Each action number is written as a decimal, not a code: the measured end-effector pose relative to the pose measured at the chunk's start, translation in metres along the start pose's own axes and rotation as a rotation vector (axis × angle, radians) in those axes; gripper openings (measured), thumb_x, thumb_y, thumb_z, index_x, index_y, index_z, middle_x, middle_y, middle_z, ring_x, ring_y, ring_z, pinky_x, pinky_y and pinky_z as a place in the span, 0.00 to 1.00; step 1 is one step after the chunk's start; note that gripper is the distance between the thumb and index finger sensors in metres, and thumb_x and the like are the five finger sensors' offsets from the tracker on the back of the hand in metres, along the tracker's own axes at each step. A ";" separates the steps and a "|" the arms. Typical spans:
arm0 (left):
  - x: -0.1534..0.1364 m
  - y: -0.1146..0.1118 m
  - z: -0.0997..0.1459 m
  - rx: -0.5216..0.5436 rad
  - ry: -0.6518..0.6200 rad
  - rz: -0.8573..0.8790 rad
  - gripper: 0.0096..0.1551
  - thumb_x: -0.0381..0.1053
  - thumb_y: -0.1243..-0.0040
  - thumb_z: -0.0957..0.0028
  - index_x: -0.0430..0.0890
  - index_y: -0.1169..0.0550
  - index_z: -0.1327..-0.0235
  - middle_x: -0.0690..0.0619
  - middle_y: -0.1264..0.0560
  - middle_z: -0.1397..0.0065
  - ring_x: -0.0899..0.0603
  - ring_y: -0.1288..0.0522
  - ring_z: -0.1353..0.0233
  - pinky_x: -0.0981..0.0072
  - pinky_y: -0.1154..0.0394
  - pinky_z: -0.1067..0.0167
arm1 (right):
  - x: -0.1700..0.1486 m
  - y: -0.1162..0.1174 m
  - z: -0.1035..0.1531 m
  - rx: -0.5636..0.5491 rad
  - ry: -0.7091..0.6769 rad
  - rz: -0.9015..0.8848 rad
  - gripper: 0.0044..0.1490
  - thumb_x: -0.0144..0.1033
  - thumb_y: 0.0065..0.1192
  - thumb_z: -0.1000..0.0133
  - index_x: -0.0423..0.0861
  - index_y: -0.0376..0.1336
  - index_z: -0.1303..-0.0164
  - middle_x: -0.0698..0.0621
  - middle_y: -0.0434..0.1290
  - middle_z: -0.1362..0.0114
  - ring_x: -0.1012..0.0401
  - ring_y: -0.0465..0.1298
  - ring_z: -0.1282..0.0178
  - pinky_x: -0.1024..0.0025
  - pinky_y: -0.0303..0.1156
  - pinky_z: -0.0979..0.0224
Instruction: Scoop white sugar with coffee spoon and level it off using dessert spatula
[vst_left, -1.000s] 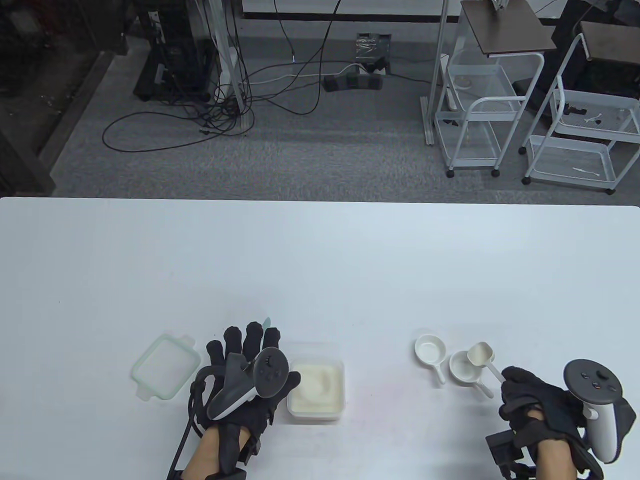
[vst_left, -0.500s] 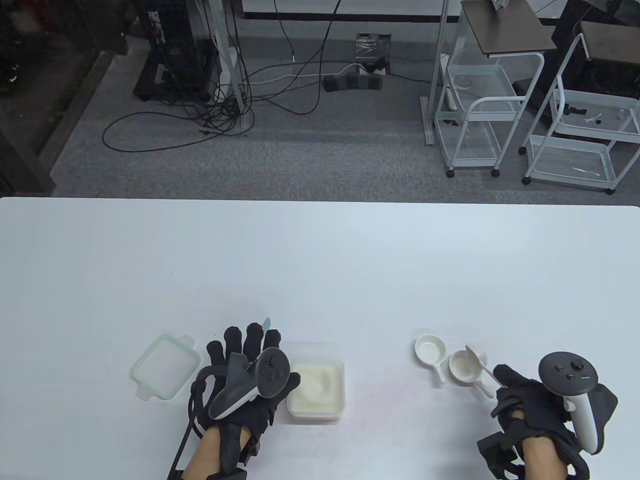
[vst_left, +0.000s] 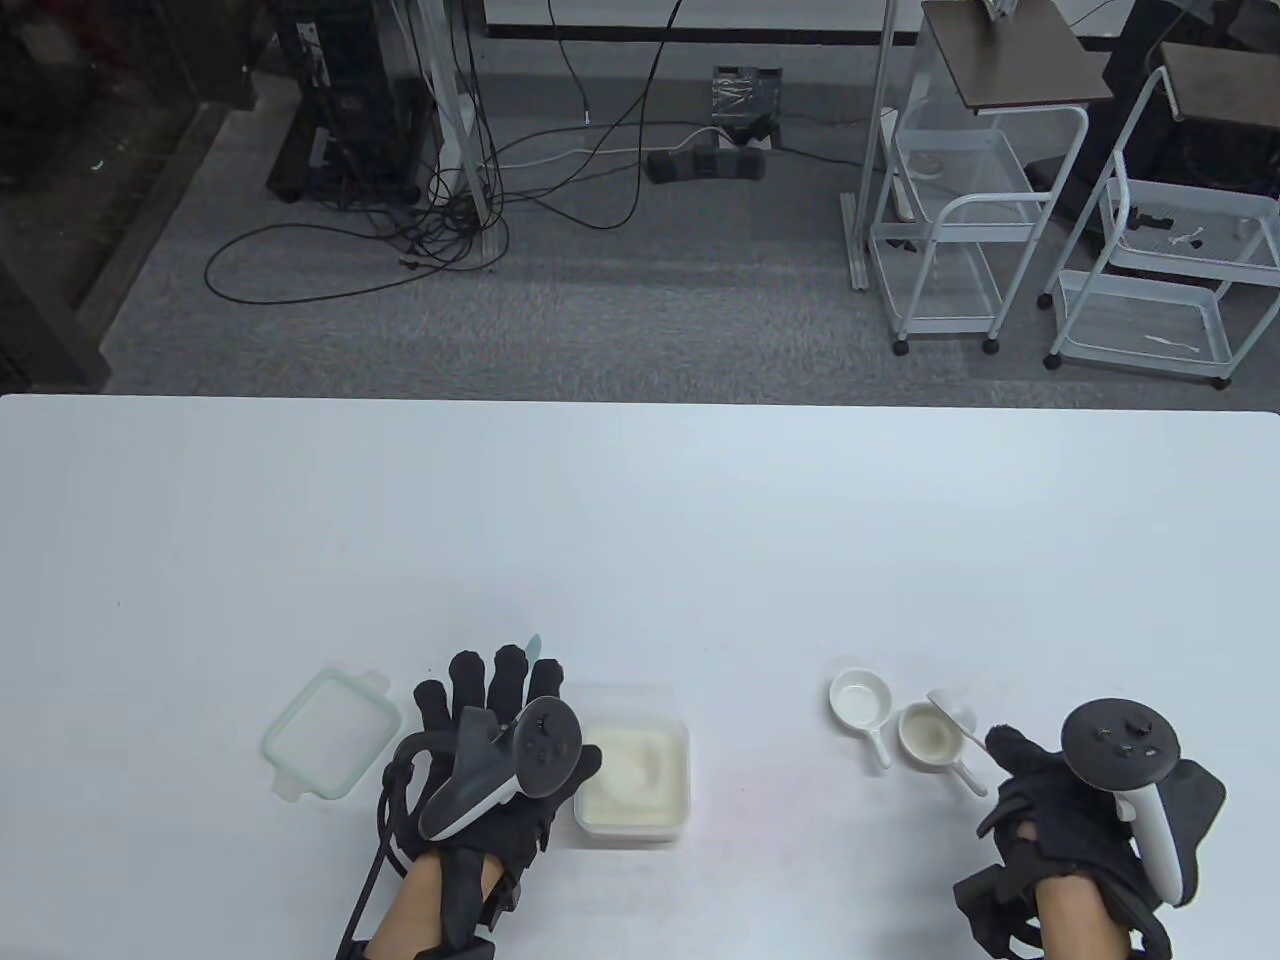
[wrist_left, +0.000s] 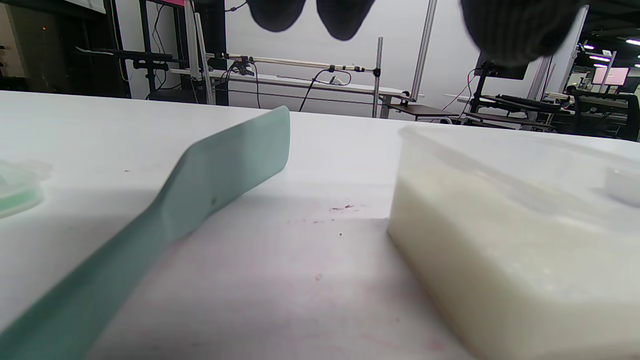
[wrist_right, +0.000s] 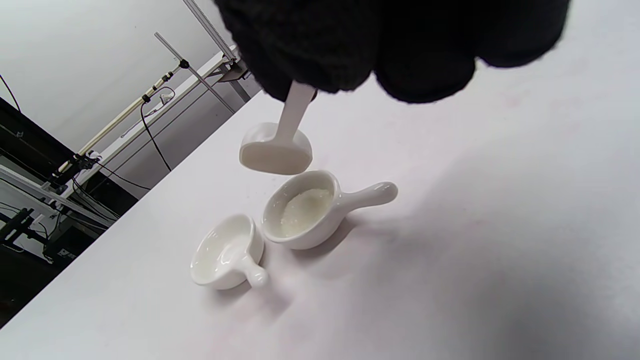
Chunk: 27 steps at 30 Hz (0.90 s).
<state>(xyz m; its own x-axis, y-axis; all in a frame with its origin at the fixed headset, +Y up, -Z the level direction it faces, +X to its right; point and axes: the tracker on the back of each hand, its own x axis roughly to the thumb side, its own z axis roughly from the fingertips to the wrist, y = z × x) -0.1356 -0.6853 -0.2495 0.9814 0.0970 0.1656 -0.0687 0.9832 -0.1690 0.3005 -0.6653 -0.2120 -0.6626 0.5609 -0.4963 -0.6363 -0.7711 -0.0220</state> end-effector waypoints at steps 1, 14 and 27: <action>0.000 0.000 0.000 0.000 -0.001 0.001 0.57 0.73 0.48 0.53 0.45 0.45 0.15 0.33 0.50 0.12 0.17 0.50 0.20 0.15 0.54 0.32 | 0.000 0.000 0.000 0.002 -0.011 -0.026 0.31 0.17 0.66 0.48 0.40 0.65 0.32 0.32 0.68 0.40 0.43 0.74 0.47 0.42 0.72 0.41; 0.001 -0.003 -0.001 0.015 -0.090 0.037 0.59 0.75 0.51 0.56 0.44 0.45 0.16 0.35 0.47 0.12 0.19 0.46 0.19 0.19 0.49 0.30 | 0.064 0.017 0.032 0.062 -0.649 -0.274 0.30 0.23 0.63 0.46 0.41 0.64 0.31 0.34 0.70 0.41 0.46 0.76 0.48 0.45 0.74 0.43; 0.004 -0.015 -0.006 -0.039 -0.240 0.106 0.67 0.79 0.51 0.66 0.45 0.47 0.16 0.41 0.47 0.12 0.22 0.44 0.18 0.20 0.48 0.29 | 0.137 0.121 0.096 0.014 -0.979 0.586 0.29 0.26 0.65 0.47 0.46 0.66 0.33 0.36 0.72 0.42 0.48 0.78 0.49 0.46 0.76 0.42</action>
<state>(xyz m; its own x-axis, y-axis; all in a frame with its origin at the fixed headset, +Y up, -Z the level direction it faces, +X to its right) -0.1296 -0.7007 -0.2525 0.8980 0.2378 0.3703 -0.1575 0.9593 -0.2342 0.0948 -0.6524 -0.1999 -0.8786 0.1146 0.4636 -0.1279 -0.9918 0.0027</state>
